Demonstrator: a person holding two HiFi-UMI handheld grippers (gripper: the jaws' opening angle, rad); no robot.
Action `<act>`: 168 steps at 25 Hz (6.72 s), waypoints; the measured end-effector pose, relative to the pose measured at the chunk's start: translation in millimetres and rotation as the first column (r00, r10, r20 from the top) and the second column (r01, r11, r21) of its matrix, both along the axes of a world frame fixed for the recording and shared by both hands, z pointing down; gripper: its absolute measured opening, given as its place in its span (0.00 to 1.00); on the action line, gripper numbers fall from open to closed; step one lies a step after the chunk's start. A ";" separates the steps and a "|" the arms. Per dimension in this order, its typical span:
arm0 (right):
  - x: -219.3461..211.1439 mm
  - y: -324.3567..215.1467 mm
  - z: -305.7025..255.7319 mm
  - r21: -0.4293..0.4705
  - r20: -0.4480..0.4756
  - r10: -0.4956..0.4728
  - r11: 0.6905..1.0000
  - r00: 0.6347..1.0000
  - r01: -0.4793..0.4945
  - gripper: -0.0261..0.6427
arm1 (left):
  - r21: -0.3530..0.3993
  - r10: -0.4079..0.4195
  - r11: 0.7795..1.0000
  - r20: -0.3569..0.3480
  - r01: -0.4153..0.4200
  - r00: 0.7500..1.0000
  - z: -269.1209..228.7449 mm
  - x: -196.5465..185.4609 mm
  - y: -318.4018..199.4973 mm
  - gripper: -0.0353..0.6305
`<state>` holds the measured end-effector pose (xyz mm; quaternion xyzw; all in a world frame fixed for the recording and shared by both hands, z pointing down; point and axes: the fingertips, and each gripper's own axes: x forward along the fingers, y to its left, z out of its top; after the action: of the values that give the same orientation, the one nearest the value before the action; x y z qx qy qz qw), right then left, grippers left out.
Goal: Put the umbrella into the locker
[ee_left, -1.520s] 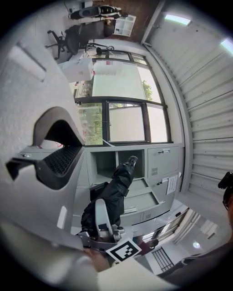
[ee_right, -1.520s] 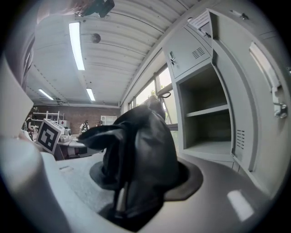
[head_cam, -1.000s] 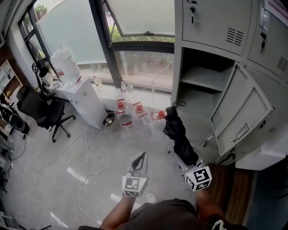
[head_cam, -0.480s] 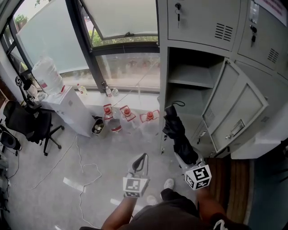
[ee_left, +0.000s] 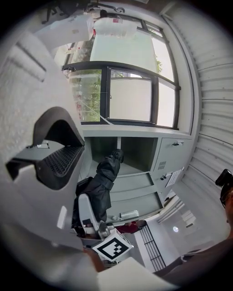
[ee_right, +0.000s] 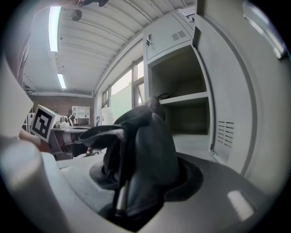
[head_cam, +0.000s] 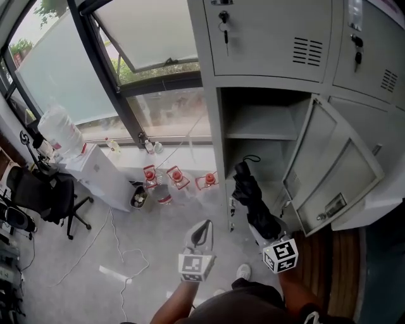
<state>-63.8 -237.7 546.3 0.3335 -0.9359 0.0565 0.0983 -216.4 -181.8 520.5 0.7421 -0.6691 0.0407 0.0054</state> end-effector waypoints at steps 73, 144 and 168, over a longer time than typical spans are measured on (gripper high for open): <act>-42.7 -261.0 13.4 -0.091 -0.224 0.406 0.896 0.886 -0.434 0.39 | -0.063 0.306 0.950 -0.003 -0.306 0.952 17.6 -9.6 -172.4 0.06; -1.3 -127.9 -56.5 0.196 -0.025 0.449 0.878 0.893 -0.436 0.05 | -0.030 0.280 0.960 -0.009 -0.280 0.960 10.7 10.4 -159.9 0.06; -4.0 -128.0 -53.0 0.164 -0.036 0.445 0.886 0.895 -0.434 0.04 | -0.002 0.256 0.967 -0.032 -0.256 0.966 -6.1 7.4 -156.2 0.06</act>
<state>-67.8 -365.7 493.3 0.5449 -0.8335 -0.0060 0.0912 -209.0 -338.1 514.4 0.8228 -0.5673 0.0316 0.0128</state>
